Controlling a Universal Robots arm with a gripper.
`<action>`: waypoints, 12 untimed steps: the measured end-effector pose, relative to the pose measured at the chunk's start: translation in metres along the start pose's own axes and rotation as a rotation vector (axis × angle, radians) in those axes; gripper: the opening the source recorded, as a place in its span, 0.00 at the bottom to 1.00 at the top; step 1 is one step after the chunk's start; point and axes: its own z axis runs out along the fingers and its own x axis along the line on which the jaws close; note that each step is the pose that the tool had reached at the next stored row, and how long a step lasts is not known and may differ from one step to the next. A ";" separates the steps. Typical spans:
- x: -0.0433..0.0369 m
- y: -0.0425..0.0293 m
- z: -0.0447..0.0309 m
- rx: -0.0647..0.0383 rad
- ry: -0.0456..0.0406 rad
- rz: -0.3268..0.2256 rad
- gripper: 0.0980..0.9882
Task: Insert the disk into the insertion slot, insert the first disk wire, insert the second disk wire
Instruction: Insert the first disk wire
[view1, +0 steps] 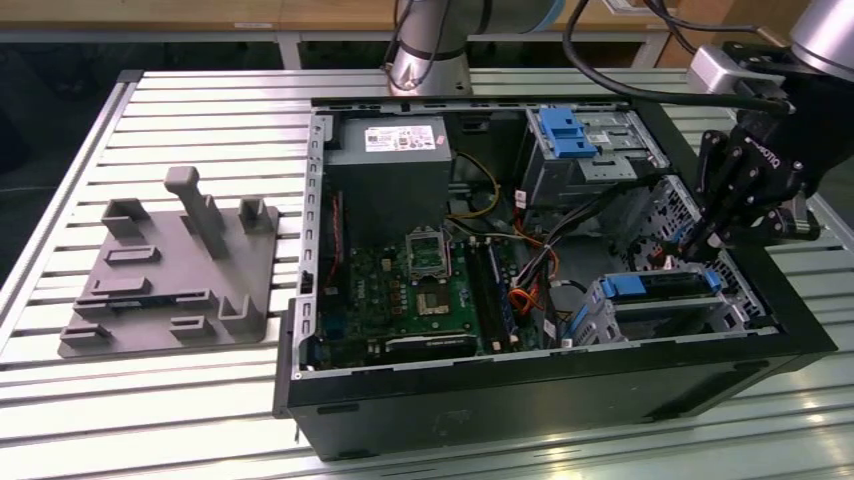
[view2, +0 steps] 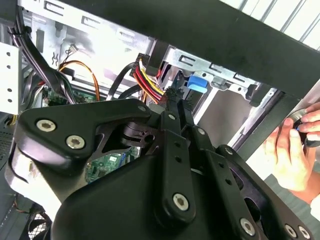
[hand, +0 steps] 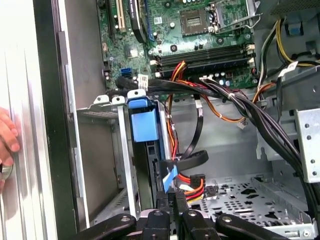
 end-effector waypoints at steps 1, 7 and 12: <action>0.0001 0.0011 0.0001 0.000 -0.0001 -0.002 0.07; 0.0004 0.0038 0.0002 0.005 0.0004 -0.035 0.07; 0.0005 0.0040 0.0002 0.012 0.0032 -0.104 0.07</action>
